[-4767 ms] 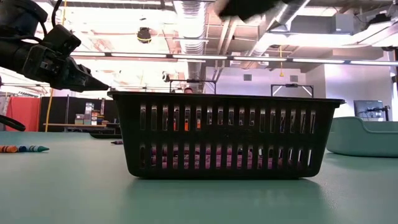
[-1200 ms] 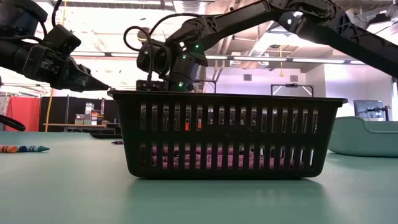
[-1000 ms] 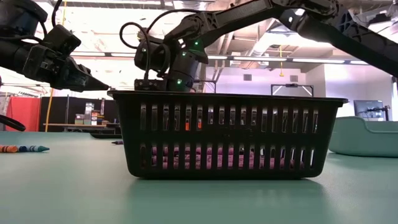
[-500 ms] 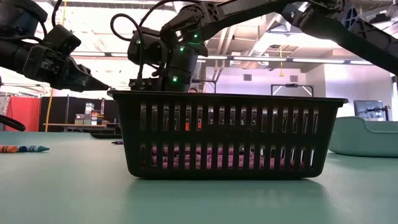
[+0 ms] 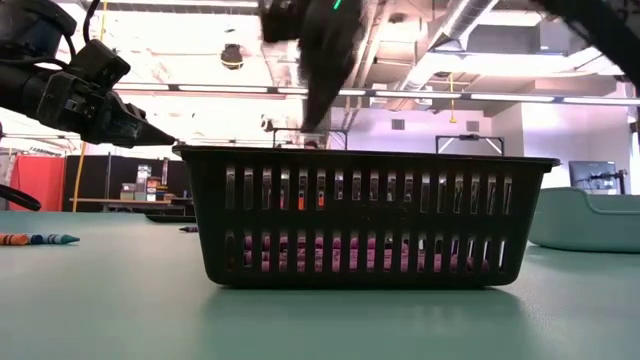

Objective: Sort crayons
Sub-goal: Put the blue crayon into the blue bin

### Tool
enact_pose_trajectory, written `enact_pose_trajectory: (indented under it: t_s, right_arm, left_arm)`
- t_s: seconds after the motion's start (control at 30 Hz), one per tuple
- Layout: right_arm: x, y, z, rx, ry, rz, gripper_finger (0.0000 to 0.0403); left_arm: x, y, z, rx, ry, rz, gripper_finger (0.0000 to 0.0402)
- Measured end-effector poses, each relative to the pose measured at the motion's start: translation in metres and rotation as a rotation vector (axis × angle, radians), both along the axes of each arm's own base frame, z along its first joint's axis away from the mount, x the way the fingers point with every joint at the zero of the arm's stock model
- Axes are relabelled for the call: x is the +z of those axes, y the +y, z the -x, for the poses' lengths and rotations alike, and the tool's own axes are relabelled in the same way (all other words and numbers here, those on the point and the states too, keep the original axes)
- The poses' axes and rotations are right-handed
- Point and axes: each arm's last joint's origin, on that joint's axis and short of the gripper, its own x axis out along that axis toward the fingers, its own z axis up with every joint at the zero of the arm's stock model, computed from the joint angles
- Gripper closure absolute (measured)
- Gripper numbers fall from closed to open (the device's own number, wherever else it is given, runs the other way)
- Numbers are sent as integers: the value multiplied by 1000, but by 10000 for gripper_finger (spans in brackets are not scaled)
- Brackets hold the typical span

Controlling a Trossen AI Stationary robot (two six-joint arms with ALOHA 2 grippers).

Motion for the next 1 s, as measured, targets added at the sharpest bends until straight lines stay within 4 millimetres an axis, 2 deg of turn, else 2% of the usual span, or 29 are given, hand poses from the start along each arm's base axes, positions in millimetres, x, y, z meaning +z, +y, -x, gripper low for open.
enact_pose_trajectory:
  t_s: [0.1, 0.2, 0.3, 0.37, 0.57, 0.7, 0.83, 1.0]
  right_arm:
    - [31, 17, 31, 31, 4, -3, 396]
    - [49, 30, 65, 44, -1, -8, 396]
    - [62, 37, 106, 8, -36, -20, 396]
    - [60, 39, 134, -31, -53, -38, 396]
    - [22, 31, 207, -117, -142, -98, 396]
    - [-12, 20, 243, -208, -148, -127, 396]
    - [-40, 14, 267, -271, -112, -132, 389]
    - [-67, 11, 280, -279, -76, -120, 369]
  left_arm:
    - [0, 0, 0, 0, 0, 0, 348]
    - [0, 0, 0, 0, 0, 0, 348]
    - [0, 0, 0, 0, 0, 0, 348]
    - [0, 0, 0, 0, 0, 0, 348]
    - [0, 0, 0, 0, 0, 0, 348]
    - [0, 0, 0, 0, 0, 0, 348]
    - [0, 0, 0, 0, 0, 0, 348]
    - [0, 0, 0, 0, 0, 0, 348]
